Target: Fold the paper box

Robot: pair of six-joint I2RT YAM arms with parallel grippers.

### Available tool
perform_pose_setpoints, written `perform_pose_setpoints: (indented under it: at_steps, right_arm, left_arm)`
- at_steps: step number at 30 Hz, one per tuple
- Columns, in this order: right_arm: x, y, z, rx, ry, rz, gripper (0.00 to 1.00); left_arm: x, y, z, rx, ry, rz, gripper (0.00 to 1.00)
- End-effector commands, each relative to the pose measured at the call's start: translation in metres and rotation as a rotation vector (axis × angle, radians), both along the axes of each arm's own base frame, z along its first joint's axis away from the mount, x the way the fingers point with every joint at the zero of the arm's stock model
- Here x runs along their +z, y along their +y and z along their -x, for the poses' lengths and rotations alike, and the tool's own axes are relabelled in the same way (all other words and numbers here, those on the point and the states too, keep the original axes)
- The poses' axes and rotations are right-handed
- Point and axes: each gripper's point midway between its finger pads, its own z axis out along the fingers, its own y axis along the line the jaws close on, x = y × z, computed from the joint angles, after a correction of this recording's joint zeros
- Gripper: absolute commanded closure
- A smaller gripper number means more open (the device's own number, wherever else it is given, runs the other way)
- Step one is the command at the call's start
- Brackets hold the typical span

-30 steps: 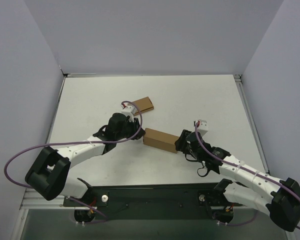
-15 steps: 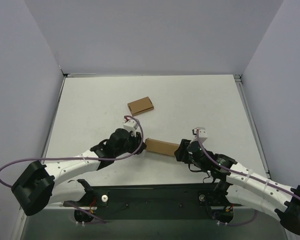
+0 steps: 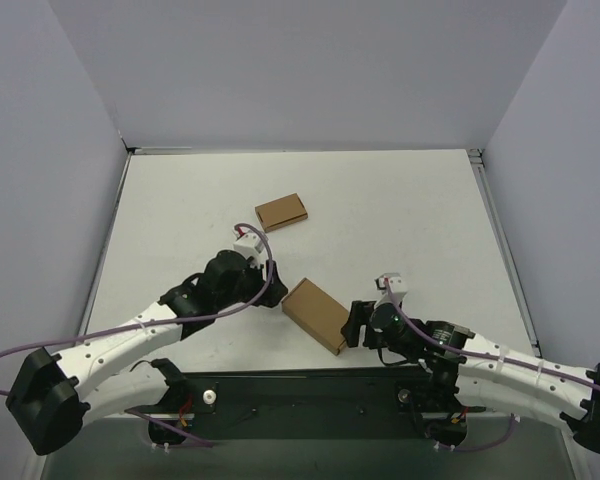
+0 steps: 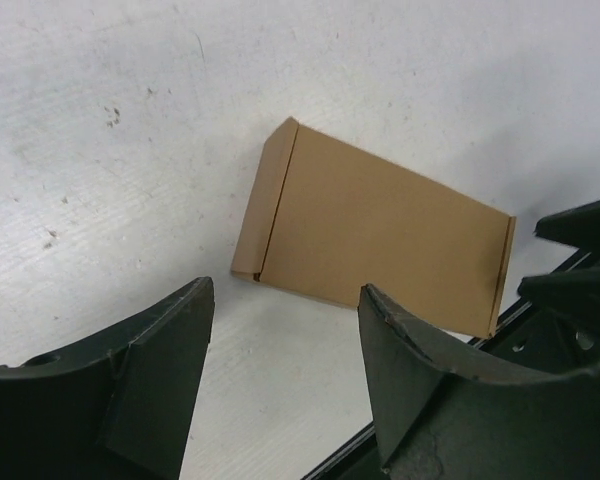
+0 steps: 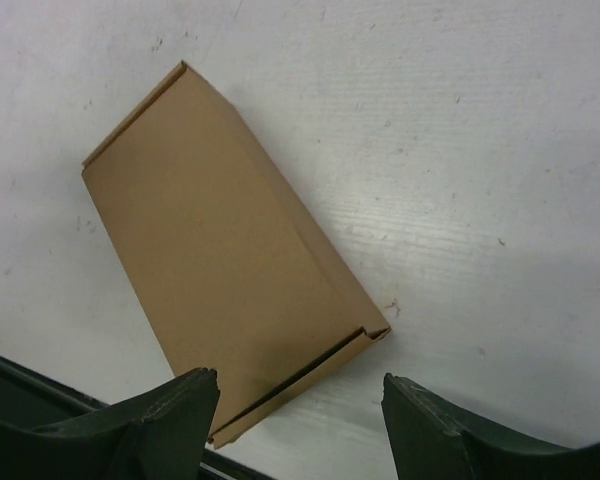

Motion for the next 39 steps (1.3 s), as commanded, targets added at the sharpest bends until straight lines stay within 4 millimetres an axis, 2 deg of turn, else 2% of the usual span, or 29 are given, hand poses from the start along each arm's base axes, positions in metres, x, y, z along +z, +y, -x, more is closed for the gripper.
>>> perform_pose_setpoints:
  at_steps: [1,2,3,4,5,6,8,10,15,16,20,23,25,26,28,30,31,33,34,37,39]
  right_arm:
    - [0.0,0.004,-0.003,0.03,-0.02,0.091,0.3]
    - [-0.002,0.004,-0.002,0.036,-0.011,0.108,0.3]
    - [-0.008,0.002,-0.002,0.034,0.002,0.146,0.29]
    - [-0.008,0.003,-0.003,0.035,-0.003,0.161,0.29]
    - [-0.009,0.003,-0.003,0.047,-0.017,0.184,0.27]
    - [-0.011,0.003,-0.006,0.053,-0.035,0.219,0.27]
    - [-0.008,0.003,-0.013,0.079,-0.081,0.269,0.24]
    - [-0.01,0.007,-0.018,0.086,-0.084,0.297,0.21]
    - [-0.015,0.014,-0.033,0.013,-0.024,0.298,0.22]
    - [-0.015,0.012,-0.041,-0.016,-0.017,0.292,0.23]
    - [-0.011,0.026,-0.074,-0.032,-0.062,0.245,0.24]
    - [-0.019,0.025,-0.103,-0.031,-0.072,0.304,0.25]
    - [-0.014,0.031,-0.119,0.004,-0.094,0.326,0.25]
    - [-0.021,0.029,-0.128,-0.002,-0.082,0.344,0.25]
    - [-0.019,0.036,-0.144,0.013,-0.082,0.328,0.25]
    - [-0.028,0.033,-0.161,0.007,-0.061,0.337,0.25]
    - [-0.022,0.04,-0.171,0.017,-0.071,0.311,0.26]
    - [-0.025,0.039,-0.185,0.026,-0.072,0.323,0.25]
    - [-0.015,0.047,-0.194,0.042,-0.092,0.302,0.25]
    - [0.001,0.054,-0.203,0.086,-0.14,0.301,0.2]
    - [0.024,0.055,-0.208,0.085,-0.193,0.288,0.16]
  left_arm:
    - [0.048,0.003,-0.016,-0.039,-0.044,0.031,0.3]
    - [0.048,0.006,-0.017,-0.045,-0.029,0.027,0.3]
    - [0.053,0.016,-0.027,-0.022,-0.038,0.026,0.3]
    - [0.056,0.018,-0.025,-0.042,-0.026,0.033,0.3]
    - [0.069,0.021,-0.031,-0.038,-0.049,0.044,0.29]
    - [0.074,0.031,-0.039,-0.025,-0.067,0.031,0.29]
    - [0.086,0.037,-0.044,-0.031,-0.081,0.028,0.29]
    - [0.091,0.05,-0.054,-0.015,-0.102,0.007,0.28]
    - [0.1,0.068,-0.071,0.017,-0.15,-0.008,0.28]
    - [0.099,0.07,-0.073,0.02,-0.151,-0.003,0.28]
    - [0.102,0.082,-0.088,0.049,-0.173,0.012,0.28]
    - [0.104,0.085,-0.092,0.047,-0.179,0.027,0.28]
    - [0.102,0.089,-0.094,0.055,-0.179,0.035,0.28]
    - [0.102,0.091,-0.095,0.062,-0.183,0.037,0.28]
    - [0.1,0.093,-0.096,0.066,-0.187,0.037,0.28]
    - [0.097,0.096,-0.096,0.071,-0.185,0.032,0.28]
    - [0.096,0.097,-0.096,0.072,-0.185,0.029,0.28]
    - [0.095,0.1,-0.097,0.082,-0.185,0.024,0.28]
    - [0.095,0.103,-0.098,0.092,-0.188,0.024,0.28]
    - [0.097,0.111,-0.101,0.121,-0.195,0.028,0.28]
    - [0.096,0.115,-0.102,0.143,-0.191,0.033,0.28]
